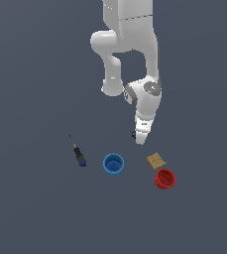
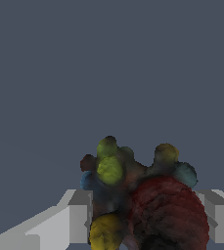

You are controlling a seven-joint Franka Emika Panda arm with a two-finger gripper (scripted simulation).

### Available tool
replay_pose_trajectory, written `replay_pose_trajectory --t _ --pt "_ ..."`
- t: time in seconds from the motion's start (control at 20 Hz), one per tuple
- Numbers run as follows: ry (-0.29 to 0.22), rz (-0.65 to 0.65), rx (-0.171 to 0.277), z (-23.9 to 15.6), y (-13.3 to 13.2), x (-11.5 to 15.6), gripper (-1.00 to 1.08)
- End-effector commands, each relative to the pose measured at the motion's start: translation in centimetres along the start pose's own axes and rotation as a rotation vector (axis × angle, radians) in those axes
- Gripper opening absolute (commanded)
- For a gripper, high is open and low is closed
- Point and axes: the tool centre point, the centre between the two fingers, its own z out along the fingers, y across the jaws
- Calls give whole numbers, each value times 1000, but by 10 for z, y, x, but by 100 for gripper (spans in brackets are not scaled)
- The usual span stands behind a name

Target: Pick up a designated object from a clutter of objects.

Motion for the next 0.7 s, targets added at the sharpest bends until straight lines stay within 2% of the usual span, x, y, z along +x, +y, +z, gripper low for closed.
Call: replay_pose_trajectory --t 0.0,0.65 --pt "-4 -3 11 5 -4 -1 -100" --pt "0 1 0 -8 3 1 -100"
